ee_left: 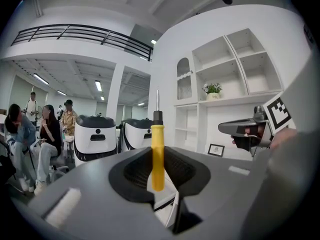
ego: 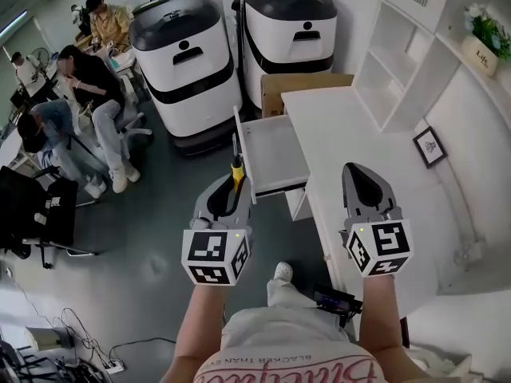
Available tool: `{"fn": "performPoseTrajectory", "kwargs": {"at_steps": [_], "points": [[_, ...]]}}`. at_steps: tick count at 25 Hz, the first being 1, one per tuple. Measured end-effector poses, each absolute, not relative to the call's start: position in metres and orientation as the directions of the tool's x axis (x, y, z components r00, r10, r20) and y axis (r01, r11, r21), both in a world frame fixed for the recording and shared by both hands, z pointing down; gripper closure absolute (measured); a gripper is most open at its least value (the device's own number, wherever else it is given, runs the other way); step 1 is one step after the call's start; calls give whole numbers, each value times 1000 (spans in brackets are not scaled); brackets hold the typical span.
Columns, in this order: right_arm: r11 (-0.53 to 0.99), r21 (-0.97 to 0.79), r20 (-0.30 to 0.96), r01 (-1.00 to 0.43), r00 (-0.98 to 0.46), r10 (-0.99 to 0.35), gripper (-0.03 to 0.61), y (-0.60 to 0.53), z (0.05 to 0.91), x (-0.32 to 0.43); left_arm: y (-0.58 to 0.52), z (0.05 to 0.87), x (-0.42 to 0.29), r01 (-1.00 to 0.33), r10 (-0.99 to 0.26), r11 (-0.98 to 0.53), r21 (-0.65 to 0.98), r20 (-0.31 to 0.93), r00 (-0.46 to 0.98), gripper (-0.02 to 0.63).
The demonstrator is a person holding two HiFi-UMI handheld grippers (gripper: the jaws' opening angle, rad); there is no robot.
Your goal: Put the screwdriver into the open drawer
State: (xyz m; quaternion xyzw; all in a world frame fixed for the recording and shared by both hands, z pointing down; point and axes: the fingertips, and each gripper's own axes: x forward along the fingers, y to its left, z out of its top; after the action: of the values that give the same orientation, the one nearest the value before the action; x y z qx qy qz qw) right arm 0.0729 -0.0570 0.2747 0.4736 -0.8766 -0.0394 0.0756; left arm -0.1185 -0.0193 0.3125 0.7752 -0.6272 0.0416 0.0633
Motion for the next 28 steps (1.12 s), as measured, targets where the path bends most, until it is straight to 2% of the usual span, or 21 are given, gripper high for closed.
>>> {"fn": "performPoseTrajectory", "kwargs": {"at_steps": [13, 28], "points": [[579, 117, 117, -807, -568, -815, 571, -162, 279, 72, -122, 307, -116, -984, -969, -174, 46, 170, 180, 534], [579, 26, 228, -815, -559, -797, 571, -220, 334, 73, -187, 355, -115, -975, -933, -150, 165, 304, 195, 534]]}}
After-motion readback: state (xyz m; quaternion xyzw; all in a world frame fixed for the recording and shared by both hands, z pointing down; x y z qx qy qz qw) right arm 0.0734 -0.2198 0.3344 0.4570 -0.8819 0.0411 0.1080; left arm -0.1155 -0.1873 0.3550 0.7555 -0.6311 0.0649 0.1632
